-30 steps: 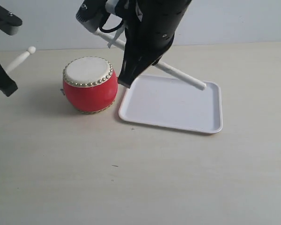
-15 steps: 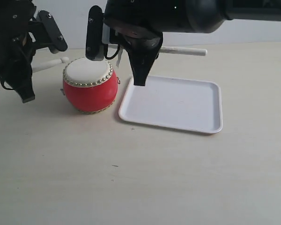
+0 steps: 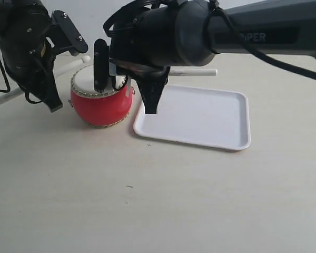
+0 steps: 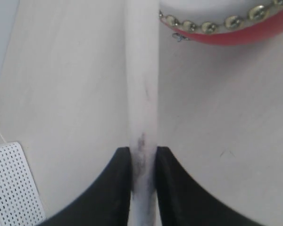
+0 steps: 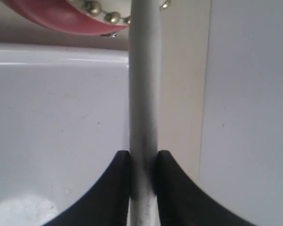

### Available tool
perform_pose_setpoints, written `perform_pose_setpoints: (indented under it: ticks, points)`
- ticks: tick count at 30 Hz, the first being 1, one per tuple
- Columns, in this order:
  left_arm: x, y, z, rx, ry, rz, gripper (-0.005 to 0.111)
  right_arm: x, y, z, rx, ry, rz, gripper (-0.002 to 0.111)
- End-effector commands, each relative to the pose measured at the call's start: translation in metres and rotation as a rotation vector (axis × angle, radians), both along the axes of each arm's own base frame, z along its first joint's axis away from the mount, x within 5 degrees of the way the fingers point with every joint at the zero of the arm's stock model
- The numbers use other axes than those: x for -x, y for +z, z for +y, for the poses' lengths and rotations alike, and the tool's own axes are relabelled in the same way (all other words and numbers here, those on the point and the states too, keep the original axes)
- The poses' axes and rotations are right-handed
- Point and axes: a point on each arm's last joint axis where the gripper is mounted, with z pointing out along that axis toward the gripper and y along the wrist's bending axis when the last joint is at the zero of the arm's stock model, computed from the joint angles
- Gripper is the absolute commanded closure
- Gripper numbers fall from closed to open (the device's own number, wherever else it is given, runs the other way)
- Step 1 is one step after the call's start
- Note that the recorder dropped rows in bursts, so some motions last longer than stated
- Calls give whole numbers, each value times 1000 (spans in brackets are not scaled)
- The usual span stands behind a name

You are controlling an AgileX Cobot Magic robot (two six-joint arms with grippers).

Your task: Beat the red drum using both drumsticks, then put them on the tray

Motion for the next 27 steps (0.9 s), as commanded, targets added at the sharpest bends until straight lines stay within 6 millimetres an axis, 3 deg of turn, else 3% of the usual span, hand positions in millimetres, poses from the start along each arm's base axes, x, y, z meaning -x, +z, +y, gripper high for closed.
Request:
perform_pose_setpoints:
  ticks: [1,13,20,27]
  points:
    - [-2,-3,-3,4,14,-8,107,-1,0,3,-11,13,-4,108]
    - [-6,-2,-1,-42,-15,-35,107,-3,-1,6,-23,37,-28,108]
    - [-7,-1,0,-65,-31,-40,107,-5,-17,4,63,45,11,108]
    - [-7,-13,1,-108,-24,14,107,-10,0,7,7,-12,-47,108]
